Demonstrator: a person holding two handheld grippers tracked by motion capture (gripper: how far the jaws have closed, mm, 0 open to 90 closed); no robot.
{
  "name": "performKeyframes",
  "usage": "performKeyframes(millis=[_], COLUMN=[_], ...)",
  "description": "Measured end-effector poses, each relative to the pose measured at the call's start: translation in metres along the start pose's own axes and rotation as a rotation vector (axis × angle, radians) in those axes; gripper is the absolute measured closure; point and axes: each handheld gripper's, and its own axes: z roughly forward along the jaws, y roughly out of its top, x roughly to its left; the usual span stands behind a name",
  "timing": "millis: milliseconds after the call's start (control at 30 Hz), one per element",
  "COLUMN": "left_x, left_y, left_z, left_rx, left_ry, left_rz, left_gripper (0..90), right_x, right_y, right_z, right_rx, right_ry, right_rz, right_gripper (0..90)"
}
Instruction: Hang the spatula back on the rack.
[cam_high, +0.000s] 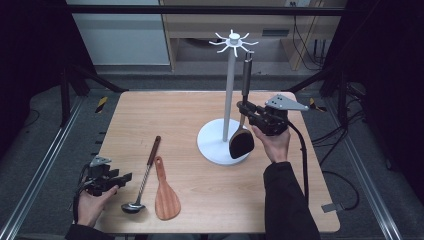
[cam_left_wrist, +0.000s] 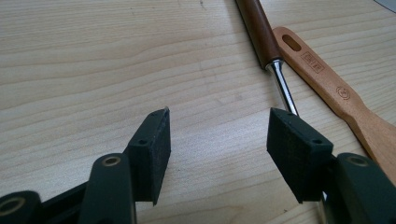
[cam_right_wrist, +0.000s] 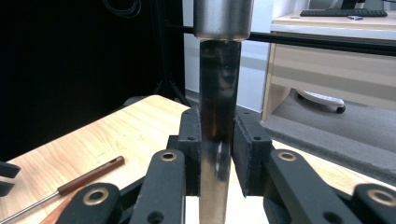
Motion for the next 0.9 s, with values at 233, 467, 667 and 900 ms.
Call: performKeyframes(millis=[233, 467, 667, 900], left_x=[-0.0004, -0.0007, -0.0006, -0.0002], left_y=[0.0001, 0.0001, 0.0002, 0.0003], left_z=[0.0003, 0.0002, 0.0001, -0.0007], left_rx=[0.001, 0.0, -0.001, -0.005], left_ry=[0.0, -0.002, -0.002, -0.003], left_rz=[0.002, 0.001, 0.0, -0.001], left_gripper=[40.0, 40.0, 40.1, 40.1], right_x=[-0.0002, 0.0008, 0.0008, 0.0015], right_y=[0.0006, 0.0023, 0.0056, 0.0059], right_z=[0.0025, 0.0026, 0.0019, -0.0033], right_rx=[0.002, -0.004, 0.011, 0.021], right_ry=[-0.023, -0.044, -0.051, -0.067], right_rz=[-0.016, -0.026, -0.032, -0.042], right_gripper=[74.2, 73.0, 74.9, 75.3])
